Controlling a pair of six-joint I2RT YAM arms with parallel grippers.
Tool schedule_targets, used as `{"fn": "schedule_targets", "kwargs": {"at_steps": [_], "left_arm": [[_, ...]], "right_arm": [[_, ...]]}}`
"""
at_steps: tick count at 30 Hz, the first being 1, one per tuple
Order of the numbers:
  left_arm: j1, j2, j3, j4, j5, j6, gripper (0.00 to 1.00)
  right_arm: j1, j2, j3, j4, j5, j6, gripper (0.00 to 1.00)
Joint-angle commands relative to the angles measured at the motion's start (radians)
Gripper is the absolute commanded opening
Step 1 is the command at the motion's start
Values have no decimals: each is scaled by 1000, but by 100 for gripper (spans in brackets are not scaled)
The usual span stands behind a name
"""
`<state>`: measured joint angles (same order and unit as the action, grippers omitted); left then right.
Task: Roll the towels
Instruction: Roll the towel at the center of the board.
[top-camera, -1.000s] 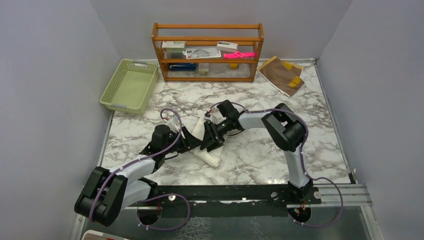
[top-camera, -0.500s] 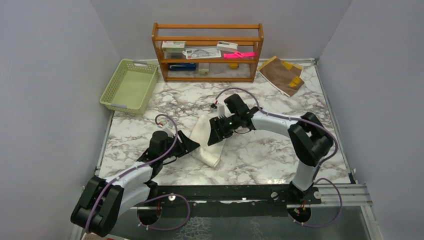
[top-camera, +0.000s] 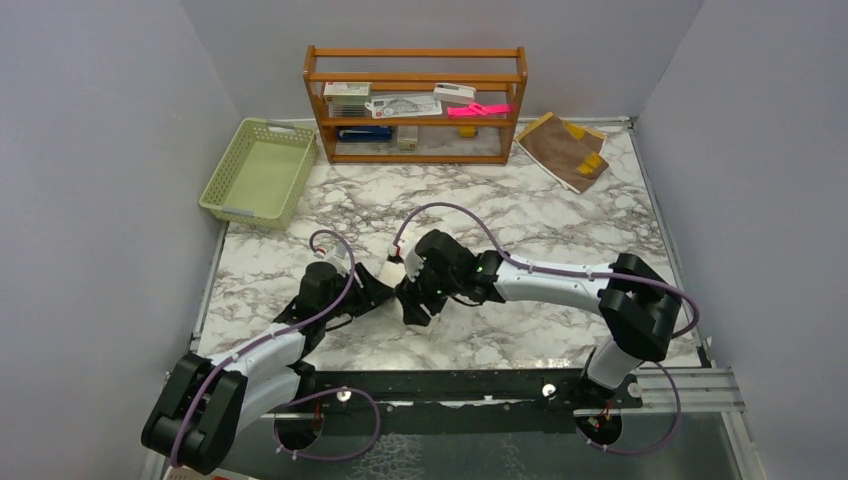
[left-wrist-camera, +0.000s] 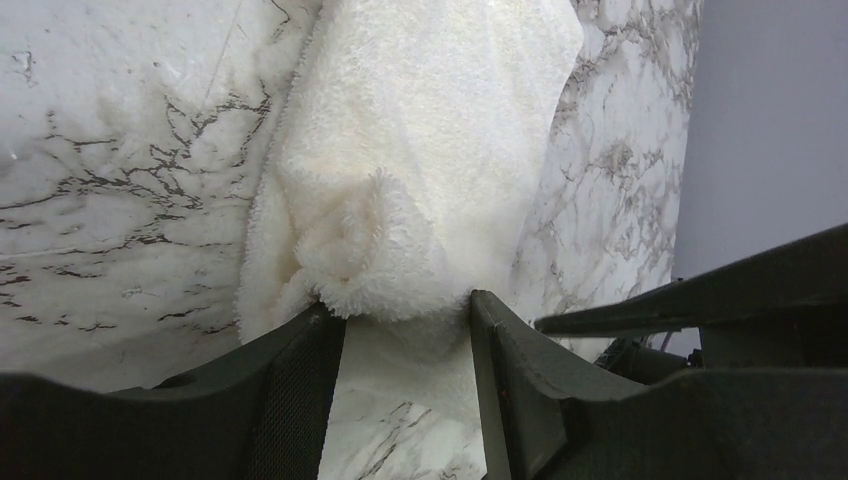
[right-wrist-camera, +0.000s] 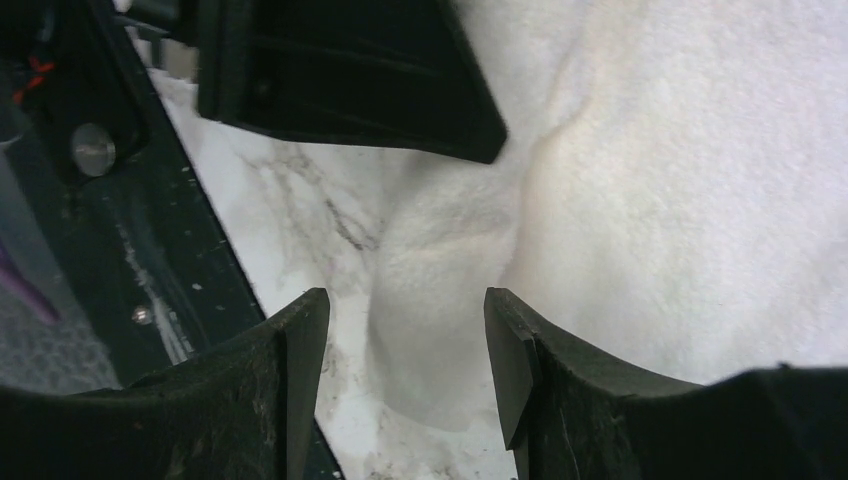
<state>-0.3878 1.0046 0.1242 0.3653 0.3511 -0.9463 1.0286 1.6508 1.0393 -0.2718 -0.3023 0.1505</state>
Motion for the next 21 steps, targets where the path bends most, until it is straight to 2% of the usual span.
{"fn": "schedule_targets", "kwargs": {"at_steps": [1,13,21], "left_arm": [[3,2,21,-51,-26,31,51],[4,-4,38,-116,-43,56,51],[13,-19,80,-225,-58,66,51]], "right_arm": [[19,30,10,-4,172,-39,59],[64,57,10,-1,195,-48,55],[72,91,3,15,63,-50,52]]}}
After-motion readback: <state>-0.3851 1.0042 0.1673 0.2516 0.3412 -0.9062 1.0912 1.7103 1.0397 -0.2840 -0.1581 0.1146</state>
